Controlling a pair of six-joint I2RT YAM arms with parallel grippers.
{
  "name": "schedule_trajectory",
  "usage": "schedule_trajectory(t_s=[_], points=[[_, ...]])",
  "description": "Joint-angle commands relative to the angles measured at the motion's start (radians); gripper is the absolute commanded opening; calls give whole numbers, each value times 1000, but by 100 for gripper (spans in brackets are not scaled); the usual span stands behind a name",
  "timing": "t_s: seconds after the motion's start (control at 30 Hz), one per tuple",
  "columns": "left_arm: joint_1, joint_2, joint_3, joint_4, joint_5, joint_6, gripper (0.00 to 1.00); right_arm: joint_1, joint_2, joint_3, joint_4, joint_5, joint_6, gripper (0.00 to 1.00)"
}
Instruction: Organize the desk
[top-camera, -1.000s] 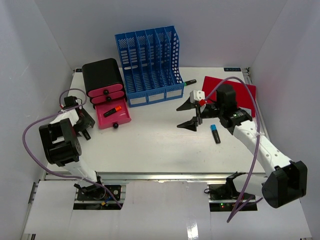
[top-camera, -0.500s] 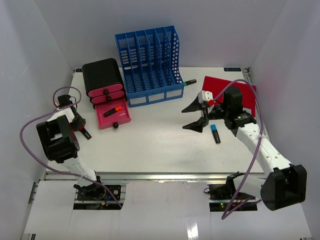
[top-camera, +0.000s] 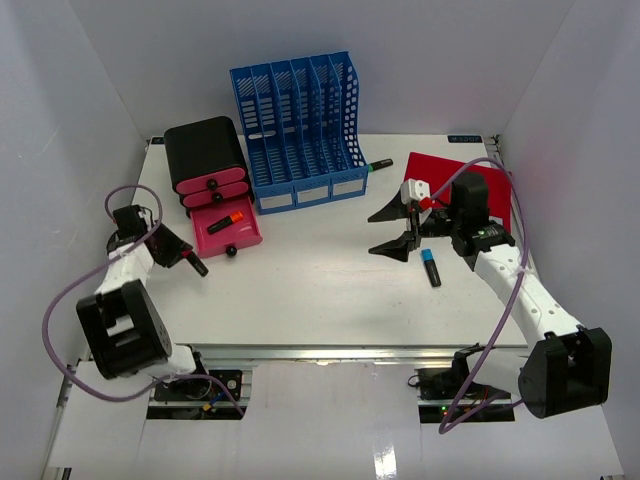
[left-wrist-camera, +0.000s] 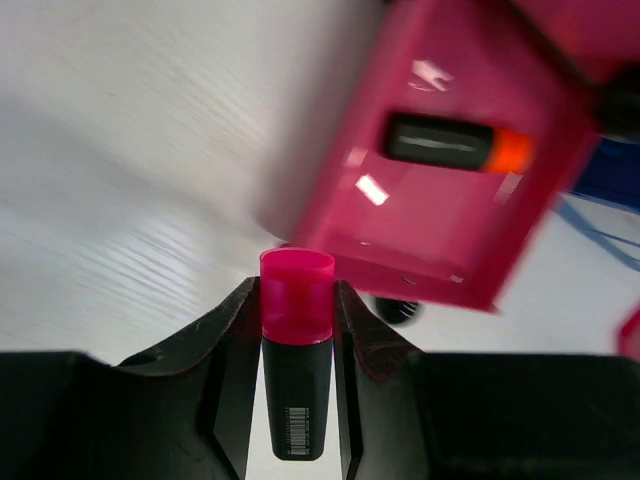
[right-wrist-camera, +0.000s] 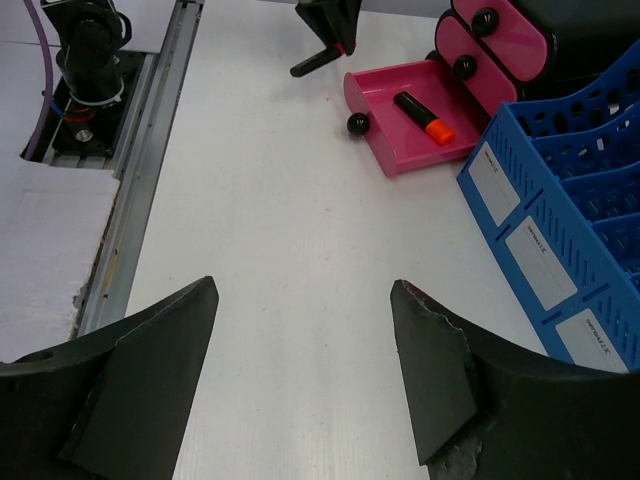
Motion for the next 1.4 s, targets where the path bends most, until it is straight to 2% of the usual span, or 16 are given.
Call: schedule_trajectory(t_s=[0.0, 0.13, 0.27, 0.37, 0.57, 0.67, 0.77, 0.87, 0.93, 1.07, 1.23, 1.37], points=[[-1, -227, -89, 118, 243, -184, 7, -16, 22, -7, 1, -16, -10, 76], [-1, -239, -195, 304, 358, -414, 7, -35, 31, -13, 2, 1, -19, 75], [-15, -144, -224, 566, 359, -605, 8, -63, 41, -17, 6, 1, -17, 75], [-48, -30, -189, 631, 311, -681, 9, -84, 49, -20, 12, -2, -15, 75], [-101, 146, -106, 700, 223, -736, 12, -104, 67, -25, 13, -2, -15, 75], [-103, 201, -93, 715, 207, -748, 28, -110, 81, -24, 3, 7, -24, 75], [-103, 211, -102, 735, 198, -744, 59, -118, 93, -20, -12, 36, -34, 75], [-103, 202, -105, 741, 194, -731, 76, -121, 105, -14, -22, 81, -24, 75], [-103, 193, -102, 738, 199, -719, 80, -121, 114, -9, -38, 133, -20, 75], [-103, 152, -108, 750, 227, -702, 81, -122, 125, 6, -100, 246, -21, 75], [-101, 58, -119, 740, 296, -618, 81, -123, 134, 14, -150, 594, 46, 74], [-101, -64, -108, 675, 371, -430, 82, -122, 159, -18, -162, 935, 172, 79]])
